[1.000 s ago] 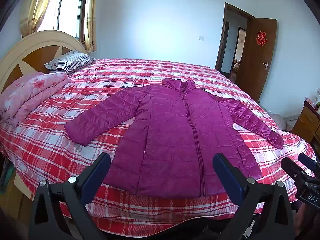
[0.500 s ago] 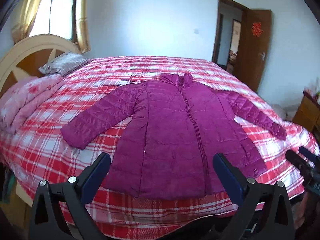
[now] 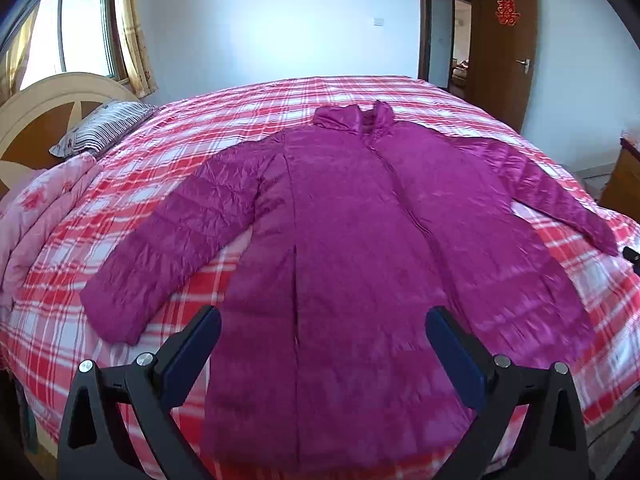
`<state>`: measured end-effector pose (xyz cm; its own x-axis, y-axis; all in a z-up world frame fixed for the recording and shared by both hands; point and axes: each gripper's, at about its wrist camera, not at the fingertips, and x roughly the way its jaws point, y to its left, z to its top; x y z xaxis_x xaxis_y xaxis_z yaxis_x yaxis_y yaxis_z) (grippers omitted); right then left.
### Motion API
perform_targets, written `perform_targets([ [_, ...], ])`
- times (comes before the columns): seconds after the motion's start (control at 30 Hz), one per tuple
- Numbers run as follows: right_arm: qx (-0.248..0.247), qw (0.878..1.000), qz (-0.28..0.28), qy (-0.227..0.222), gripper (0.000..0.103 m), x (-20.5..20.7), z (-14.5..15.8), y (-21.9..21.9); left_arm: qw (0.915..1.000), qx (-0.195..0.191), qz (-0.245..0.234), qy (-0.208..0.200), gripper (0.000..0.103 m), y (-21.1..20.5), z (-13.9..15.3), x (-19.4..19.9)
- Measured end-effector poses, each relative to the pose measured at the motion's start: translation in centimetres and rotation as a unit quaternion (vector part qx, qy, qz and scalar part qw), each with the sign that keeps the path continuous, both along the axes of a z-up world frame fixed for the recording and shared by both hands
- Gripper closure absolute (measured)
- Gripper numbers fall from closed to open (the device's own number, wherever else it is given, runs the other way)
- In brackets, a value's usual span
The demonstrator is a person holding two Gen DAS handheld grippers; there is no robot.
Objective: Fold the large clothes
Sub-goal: 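Grasp the jacket sleeve cuff with the right gripper and lift it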
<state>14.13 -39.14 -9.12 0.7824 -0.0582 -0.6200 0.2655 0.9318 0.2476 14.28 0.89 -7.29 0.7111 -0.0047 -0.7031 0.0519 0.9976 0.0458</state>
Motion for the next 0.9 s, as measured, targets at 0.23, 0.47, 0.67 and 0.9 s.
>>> perform_targets([
  [0.23, -0.003, 0.996, -0.074, 0.042, 0.05, 6.5, -0.9, -7.2, 0.9983, 0.039, 0.038, -0.023, 0.001, 0.0, -1.3, 5.3],
  [0.47, -0.019, 0.99, -0.101, 0.096, 0.051, 11.3, -2.0, -10.0, 0.998, 0.009, 0.062, -0.006, 0.001, 0.7, -2.1, 7.4],
  [0.67, -0.016, 0.991, -0.073, 0.114, 0.073, 12.9, -3.3, -10.4, 0.9979, -0.016, 0.062, -0.002, 0.001, 0.1, -2.2, 6.8],
  [0.9, -0.038, 0.996, -0.049, 0.069, 0.089, 12.1, -0.7, -9.7, 0.998, -0.011, 0.061, -0.007, 0.001, 0.2, -2.0, 6.4],
])
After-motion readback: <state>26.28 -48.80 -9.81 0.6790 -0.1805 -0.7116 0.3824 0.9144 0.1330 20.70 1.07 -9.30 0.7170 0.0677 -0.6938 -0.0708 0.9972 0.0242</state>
